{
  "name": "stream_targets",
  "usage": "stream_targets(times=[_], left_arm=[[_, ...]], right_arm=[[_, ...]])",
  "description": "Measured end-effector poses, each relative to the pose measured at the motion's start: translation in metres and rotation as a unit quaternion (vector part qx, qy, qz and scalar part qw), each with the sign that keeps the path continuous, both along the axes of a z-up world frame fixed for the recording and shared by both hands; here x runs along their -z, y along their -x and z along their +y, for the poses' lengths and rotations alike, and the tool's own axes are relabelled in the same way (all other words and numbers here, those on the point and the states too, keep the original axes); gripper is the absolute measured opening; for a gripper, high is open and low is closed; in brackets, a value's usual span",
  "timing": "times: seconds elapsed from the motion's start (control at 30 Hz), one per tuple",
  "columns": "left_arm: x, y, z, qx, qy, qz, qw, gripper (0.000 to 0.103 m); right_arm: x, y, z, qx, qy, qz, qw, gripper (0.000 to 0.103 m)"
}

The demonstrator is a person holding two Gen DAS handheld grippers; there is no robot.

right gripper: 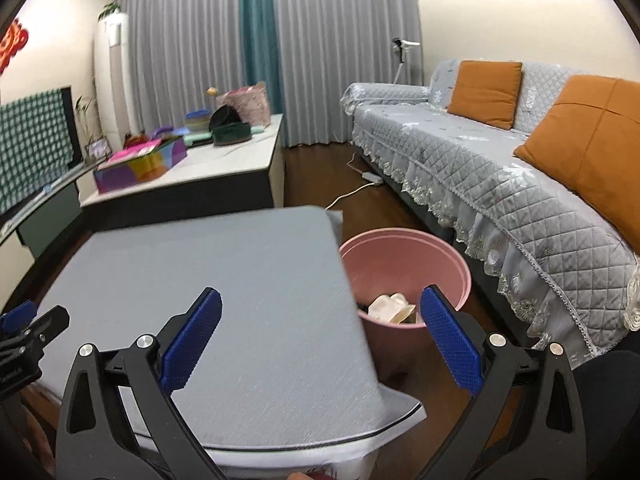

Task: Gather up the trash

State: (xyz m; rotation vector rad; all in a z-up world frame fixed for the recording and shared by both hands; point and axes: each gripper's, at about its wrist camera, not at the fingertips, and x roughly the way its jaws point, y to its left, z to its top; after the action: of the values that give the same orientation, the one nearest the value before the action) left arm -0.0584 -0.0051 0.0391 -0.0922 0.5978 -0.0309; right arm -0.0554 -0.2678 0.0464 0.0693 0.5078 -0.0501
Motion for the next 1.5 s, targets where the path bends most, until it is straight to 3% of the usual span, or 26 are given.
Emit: stream_targets(times=[0.6, 1.5], left_arm=[[0.016, 0.005, 0.01, -0.02, -0.013, 0.0, 0.9997, 0.095], [0.019, 0.005, 0.004, -0.023, -0.033, 0.004, 0.9992, 0.095]], right_arm=[[0.022, -0.009, 0.028, -0.021, 0.023, 0.023, 0.999, 0.098], [0.027, -0.013, 0.035, -0.027, 0.027, 0.029, 0.999, 0.098]])
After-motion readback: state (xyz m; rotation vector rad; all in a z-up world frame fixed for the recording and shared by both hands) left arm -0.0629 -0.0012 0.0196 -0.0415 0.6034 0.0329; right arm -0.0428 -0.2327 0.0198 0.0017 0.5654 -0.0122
